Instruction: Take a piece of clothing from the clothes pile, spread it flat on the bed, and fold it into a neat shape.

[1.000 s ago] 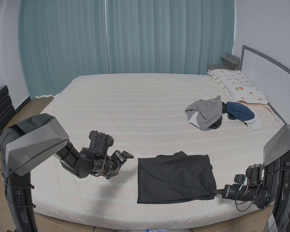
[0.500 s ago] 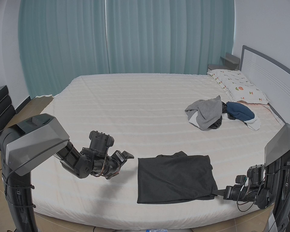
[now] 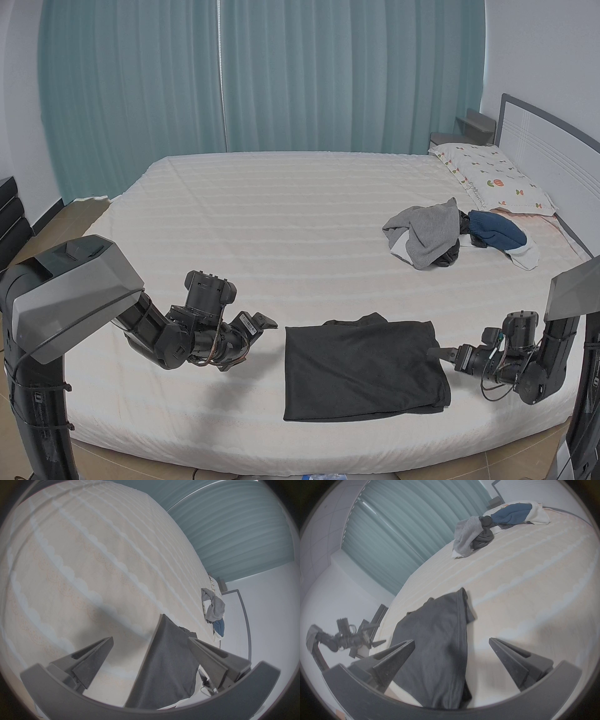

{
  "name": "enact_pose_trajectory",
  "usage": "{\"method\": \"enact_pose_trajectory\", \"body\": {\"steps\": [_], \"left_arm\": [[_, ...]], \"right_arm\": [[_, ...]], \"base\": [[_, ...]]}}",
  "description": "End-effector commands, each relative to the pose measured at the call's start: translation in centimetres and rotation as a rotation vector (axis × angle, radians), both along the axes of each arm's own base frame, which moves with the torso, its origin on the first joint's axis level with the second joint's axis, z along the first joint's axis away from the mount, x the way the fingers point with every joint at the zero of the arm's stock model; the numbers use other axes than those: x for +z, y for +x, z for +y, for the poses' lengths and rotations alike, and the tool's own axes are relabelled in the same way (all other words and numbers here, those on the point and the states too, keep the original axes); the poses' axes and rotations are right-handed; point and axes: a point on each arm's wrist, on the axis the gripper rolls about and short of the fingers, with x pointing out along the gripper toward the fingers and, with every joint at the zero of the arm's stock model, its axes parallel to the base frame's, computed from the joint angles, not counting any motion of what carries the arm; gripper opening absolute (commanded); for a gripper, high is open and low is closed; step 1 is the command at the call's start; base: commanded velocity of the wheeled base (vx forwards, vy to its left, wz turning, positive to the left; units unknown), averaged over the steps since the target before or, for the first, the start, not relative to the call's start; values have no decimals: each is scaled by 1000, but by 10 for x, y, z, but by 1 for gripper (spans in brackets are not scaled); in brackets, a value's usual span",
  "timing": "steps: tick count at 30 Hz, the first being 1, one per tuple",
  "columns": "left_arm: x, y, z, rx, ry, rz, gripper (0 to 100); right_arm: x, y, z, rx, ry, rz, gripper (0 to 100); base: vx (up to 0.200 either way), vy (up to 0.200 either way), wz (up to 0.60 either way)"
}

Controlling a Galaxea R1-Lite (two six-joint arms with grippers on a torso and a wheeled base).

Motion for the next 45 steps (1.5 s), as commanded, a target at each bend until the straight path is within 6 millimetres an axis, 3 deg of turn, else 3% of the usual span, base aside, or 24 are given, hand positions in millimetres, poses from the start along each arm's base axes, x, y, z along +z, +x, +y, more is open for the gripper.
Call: {"method": "enact_pose_trajectory", "body": {"steps": [1, 6, 13, 14, 37, 38, 45], "left_arm": [[-3, -1, -2, -5, 7, 5, 100], [-3, -1, -3, -6, 7, 5, 100], [-3, -1, -3, -7, 8, 5, 100], [-3, -1, -3, -6, 9, 5, 100], [-4, -1, -3, -9, 11, 6, 100], [-4, -1, -3, -9, 11, 7, 100], [-5, -6, -9, -24, 19, 12, 100]], "right_arm": [[3, 61, 6, -86, 82, 43, 100], [-2, 97, 11, -148, 96, 69, 100], [-16, 111, 24, -135, 90, 88, 100], [-15, 111, 26, -130, 89, 88, 0], [-11, 113, 25, -180, 120, 81, 0], [-11, 113, 25, -178, 121, 80, 100], [4, 110, 23, -180, 136, 16, 100]], "base": [[0, 0, 0], [0, 0, 0], [0, 0, 0], [0, 0, 0], [0, 0, 0], [0, 0, 0], [0, 0, 0]]}}
